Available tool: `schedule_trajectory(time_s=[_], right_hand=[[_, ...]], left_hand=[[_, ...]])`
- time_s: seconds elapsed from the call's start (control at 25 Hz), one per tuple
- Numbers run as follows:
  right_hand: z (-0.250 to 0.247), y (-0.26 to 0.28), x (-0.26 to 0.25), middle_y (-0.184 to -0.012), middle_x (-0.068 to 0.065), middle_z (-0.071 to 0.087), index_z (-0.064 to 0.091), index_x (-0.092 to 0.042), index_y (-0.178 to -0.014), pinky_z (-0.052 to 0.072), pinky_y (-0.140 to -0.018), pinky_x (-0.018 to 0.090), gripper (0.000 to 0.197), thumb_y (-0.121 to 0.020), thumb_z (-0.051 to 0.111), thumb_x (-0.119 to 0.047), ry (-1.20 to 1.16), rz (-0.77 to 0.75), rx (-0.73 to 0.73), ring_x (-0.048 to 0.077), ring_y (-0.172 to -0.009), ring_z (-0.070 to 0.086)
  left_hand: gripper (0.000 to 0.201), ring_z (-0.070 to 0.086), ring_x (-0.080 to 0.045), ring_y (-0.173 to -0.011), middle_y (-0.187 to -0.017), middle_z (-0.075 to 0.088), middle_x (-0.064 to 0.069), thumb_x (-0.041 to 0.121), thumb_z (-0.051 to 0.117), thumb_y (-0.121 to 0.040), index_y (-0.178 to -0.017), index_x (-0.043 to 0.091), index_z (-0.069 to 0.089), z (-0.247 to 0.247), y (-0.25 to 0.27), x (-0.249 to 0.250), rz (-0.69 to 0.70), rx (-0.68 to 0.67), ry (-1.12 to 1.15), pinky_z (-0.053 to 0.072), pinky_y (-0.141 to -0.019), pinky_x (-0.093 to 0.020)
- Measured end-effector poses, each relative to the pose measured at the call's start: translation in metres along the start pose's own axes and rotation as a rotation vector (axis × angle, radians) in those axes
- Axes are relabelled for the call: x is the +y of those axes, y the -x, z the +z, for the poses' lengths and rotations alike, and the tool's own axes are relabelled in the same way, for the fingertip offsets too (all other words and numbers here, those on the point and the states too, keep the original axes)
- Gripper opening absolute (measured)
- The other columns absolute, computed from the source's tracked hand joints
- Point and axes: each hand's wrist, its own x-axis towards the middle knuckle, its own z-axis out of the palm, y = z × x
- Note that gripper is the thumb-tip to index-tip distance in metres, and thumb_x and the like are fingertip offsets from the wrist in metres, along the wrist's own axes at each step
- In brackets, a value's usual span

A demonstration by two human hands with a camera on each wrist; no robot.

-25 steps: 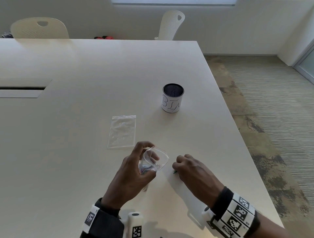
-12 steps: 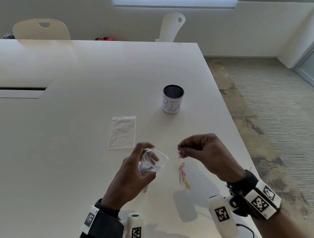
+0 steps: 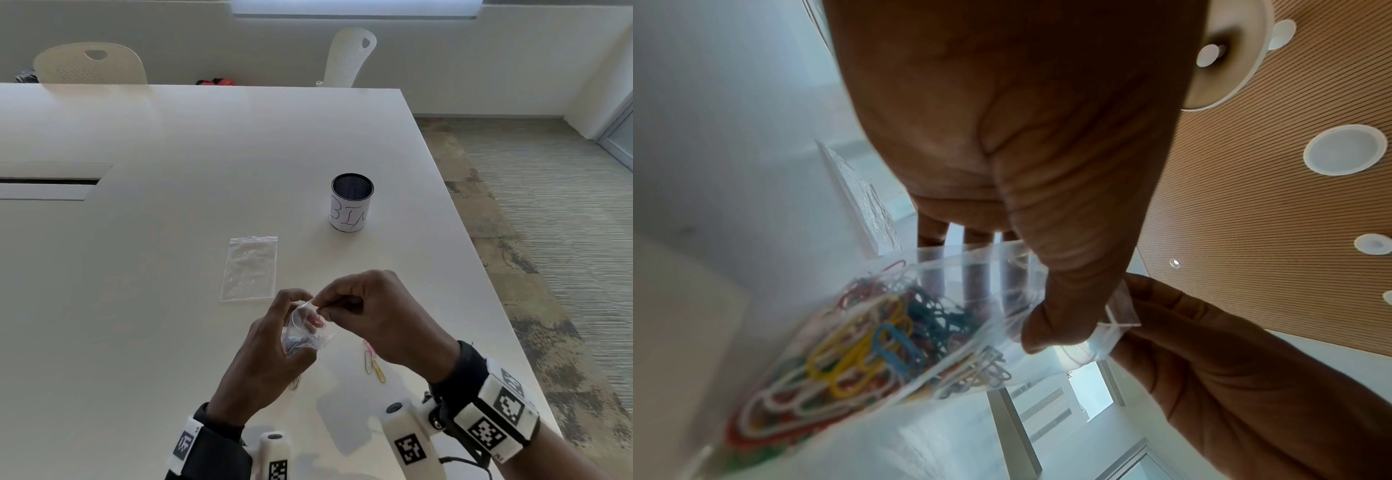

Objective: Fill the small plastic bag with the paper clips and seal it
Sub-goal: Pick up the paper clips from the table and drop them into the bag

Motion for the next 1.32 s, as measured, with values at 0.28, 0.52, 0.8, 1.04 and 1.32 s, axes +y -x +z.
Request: schedule_trajectory(time_s=[0.28,0.52,0.8,1.04,1.32], right_hand=[[-0.015,-0.001,0.014,-0.075,-0.004,0.077,0.081,-0.015,-0.09,0.063,-0.074,0.035,0.012,-0.089,0.078,-0.003,0.074,-0.005,0.145,0.01,-0.07,0.074],[-0.009,0.023,0.067,-0.131,-0.003,0.059,0.064,-0.017,-0.134,0.047,-0.105,0.024,0.031,-0.104,0.057,-0.022,0.541,0.15,-0.228,0.015,-0.122,0.059],[-0.022,0.045,0.067,-0.132,-0.009,0.053,0.055,-0.023,-0.141,0.053,-0.098,0.026,0.064,-0.087,0.078,-0.048,0.511,0.223,-0.289,0.01,-0.112,0.062],[-0.004,0.044,0.072,-0.114,-0.007,0.051,0.059,-0.017,-0.132,0.046,-0.085,0.019,0.06,-0.08,0.089,-0.026,0.522,0.333,-0.233,0.014,-0.097,0.06],[0.003,0.037,0.078,-0.118,-0.005,0.061,0.069,-0.021,-0.126,0.048,-0.088,0.021,0.037,-0.092,0.077,-0.034,0.478,0.202,-0.095,0.013,-0.097,0.061]], left_hand=[[0.062,0.073,-0.009,-0.101,-0.108,0.073,0.019,0.002,0.078,-0.086,-0.13,0.035,0.048,0.0,0.001,-0.003,0.01,0.003,0.024,0.058,-0.075,-0.013],[0.062,0.073,-0.01,-0.099,-0.108,0.073,0.018,0.004,0.08,-0.088,-0.13,0.036,0.048,0.002,0.0,-0.004,0.009,-0.001,0.025,0.058,-0.075,-0.012],[0.064,0.073,-0.007,-0.102,-0.109,0.074,0.019,0.003,0.079,-0.086,-0.13,0.038,0.049,0.001,-0.001,-0.005,0.008,0.003,0.007,0.058,-0.077,-0.012],[0.064,0.073,-0.007,-0.1,-0.108,0.073,0.02,0.003,0.079,-0.086,-0.13,0.037,0.048,0.003,-0.001,-0.004,0.005,-0.001,0.007,0.06,-0.077,-0.014],[0.064,0.072,-0.005,-0.101,-0.107,0.073,0.021,0.003,0.08,-0.086,-0.131,0.035,0.049,0.003,0.002,-0.003,0.003,0.002,0.021,0.056,-0.077,-0.009]])
